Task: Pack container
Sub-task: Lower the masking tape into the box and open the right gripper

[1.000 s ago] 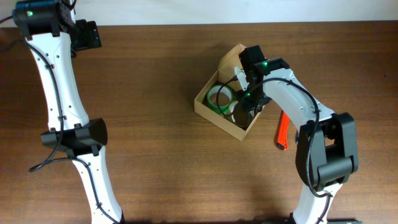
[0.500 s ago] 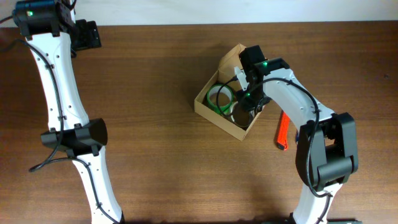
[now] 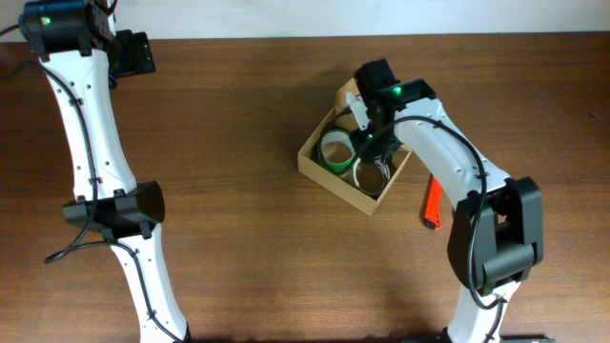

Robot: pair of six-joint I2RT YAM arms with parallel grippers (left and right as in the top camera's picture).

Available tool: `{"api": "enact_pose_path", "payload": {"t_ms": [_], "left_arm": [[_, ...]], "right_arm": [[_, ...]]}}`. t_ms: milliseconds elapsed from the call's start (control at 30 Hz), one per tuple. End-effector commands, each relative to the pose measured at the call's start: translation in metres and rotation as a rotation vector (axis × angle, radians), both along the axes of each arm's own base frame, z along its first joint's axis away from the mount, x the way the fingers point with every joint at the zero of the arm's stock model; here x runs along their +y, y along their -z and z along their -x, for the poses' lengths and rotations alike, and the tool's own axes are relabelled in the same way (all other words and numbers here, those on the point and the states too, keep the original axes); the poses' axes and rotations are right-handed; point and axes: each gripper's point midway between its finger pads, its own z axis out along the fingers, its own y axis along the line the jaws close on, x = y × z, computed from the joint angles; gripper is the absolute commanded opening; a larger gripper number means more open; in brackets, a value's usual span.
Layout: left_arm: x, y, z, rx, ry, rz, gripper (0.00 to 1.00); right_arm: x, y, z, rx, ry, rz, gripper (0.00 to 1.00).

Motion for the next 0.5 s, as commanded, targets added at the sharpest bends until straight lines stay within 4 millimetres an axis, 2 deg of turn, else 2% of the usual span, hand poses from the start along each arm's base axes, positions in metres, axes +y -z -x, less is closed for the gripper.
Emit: {"api": "enact_pose_path", "payload": {"t_ms": [0,233,467], "left_arm": [[-0.001,-0.003,0.001,-0.003,0.007,0.003,1.00],[-0.001,-0.003,0.001,-0.003,0.007,0.004,1.00],[-0.001,-0.003,0.001,-0.003,0.007,0.003,1.00]], "right_arm": [[0.009,-0.007,-0.002,-0.013,-0.015,-0.012,0.04],[0.010,-0.007,0.000,-0.006,0.002,-0.015,0.04],[0.025,-0.002,0.007,0.005,-0.036,-0.014,0.04]]}}
